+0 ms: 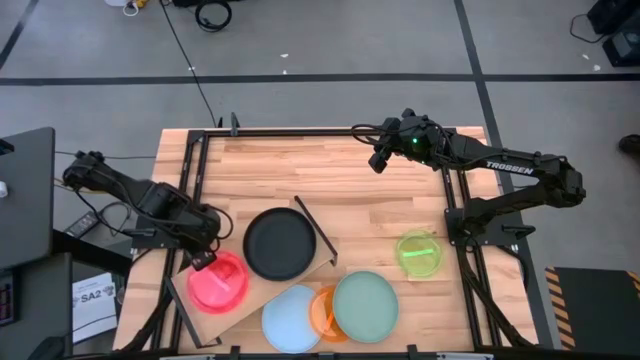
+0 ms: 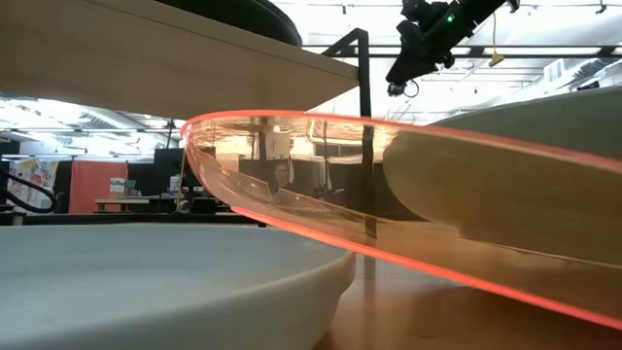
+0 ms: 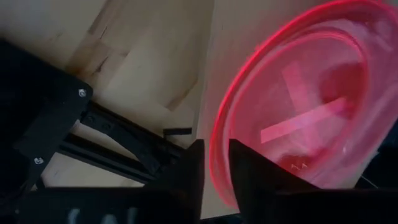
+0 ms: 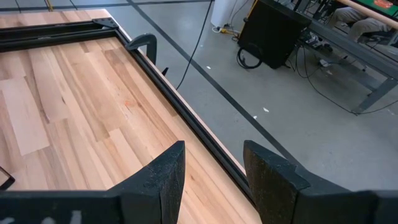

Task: Place and stack plates onto a shelf
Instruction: Stack the pink plate on top of the pink plate on the shelf, then stack the blue plate on top of the black plate on the shelf

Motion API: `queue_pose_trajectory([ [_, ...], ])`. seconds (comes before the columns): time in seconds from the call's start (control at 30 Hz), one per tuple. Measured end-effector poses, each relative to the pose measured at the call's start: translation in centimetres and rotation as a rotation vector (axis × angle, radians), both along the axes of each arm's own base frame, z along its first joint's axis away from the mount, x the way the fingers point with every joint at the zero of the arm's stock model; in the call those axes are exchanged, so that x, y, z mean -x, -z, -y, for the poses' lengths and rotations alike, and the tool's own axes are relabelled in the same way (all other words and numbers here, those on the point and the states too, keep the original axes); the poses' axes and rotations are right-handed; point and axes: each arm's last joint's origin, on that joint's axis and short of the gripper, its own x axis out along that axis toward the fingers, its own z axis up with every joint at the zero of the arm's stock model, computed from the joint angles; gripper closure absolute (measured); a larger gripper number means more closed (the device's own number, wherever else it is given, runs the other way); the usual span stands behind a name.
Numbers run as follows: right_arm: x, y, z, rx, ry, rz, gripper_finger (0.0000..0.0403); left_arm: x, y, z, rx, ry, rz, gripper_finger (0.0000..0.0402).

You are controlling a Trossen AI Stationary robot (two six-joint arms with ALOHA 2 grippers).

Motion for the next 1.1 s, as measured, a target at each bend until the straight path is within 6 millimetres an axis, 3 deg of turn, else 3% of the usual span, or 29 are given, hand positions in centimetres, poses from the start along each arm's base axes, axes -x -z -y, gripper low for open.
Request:
queue_pose_trajectory([
  [0.43, 0.0, 0.0, 0.0, 0.000, 0.000, 0.000, 0.0233, -1.0, 0.7, 0.5, -0.026, 0.001, -0.051, 0.0212],
  [0.83, 0.0, 0.0, 0.0, -0.001, -0.002, 0.001, 0.0234, -0.4, 0.3, 0.3, 0.020, 0.034, -0.029, 0.0209],
  [1.1, -0.3, 0.0, -0.4, -0.070, -0.147, 0.025, 0.0234, 1.4, -0.9, -0.8, -0.004, 0.011, 0.100, 0.0209],
])
